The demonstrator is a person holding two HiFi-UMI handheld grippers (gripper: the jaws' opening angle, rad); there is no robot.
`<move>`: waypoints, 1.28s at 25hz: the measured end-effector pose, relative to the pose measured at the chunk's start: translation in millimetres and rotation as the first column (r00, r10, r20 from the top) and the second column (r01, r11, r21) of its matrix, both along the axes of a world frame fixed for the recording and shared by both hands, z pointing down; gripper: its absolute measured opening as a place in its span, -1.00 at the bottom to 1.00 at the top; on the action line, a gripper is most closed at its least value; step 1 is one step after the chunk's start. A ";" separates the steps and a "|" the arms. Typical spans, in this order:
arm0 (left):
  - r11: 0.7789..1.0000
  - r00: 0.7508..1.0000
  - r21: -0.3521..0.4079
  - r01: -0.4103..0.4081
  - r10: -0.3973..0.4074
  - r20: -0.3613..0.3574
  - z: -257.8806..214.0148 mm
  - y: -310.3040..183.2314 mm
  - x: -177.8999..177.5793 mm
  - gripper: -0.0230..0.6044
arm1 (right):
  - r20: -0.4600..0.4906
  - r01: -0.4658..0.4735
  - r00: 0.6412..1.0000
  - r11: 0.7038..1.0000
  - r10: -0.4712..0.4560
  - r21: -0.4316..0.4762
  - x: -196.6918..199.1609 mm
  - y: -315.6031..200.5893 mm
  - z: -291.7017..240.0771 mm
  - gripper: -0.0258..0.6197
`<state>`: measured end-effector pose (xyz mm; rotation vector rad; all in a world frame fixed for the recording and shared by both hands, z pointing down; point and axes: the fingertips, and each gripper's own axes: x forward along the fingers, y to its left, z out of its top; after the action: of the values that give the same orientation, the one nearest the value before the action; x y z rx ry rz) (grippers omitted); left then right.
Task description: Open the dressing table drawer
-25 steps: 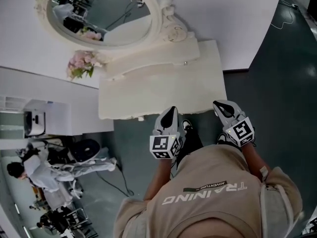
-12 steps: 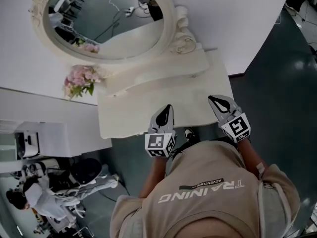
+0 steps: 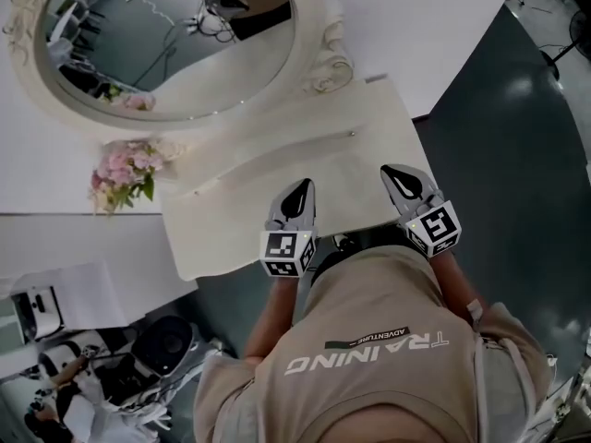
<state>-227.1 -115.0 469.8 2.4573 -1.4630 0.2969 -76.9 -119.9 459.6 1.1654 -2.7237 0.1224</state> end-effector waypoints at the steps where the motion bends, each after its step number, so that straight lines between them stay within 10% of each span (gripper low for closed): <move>1: 1.000 1.000 -0.005 -0.008 0.008 -0.002 1.3 -3.5 1.4 -0.87 | -0.007 -0.005 1.000 1.000 0.005 -0.003 -0.1 -0.5 -0.4 -0.92; 12: 0.994 0.999 -0.099 -0.036 0.036 0.005 30.1 -39.9 28.2 -0.86 | 0.018 0.008 1.000 0.999 -0.007 -0.040 -0.7 -23.1 8.3 -0.92; 32: 0.944 0.979 -0.264 0.197 -0.173 0.112 135.6 -141.0 80.8 -0.86 | 0.031 0.162 0.987 0.985 -0.160 -0.059 39.6 -102.7 41.5 -0.92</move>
<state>-146.4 -256.1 605.4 2.0968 -1.5584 0.5350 -37.2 -222.6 501.0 0.9294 -2.8025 0.1995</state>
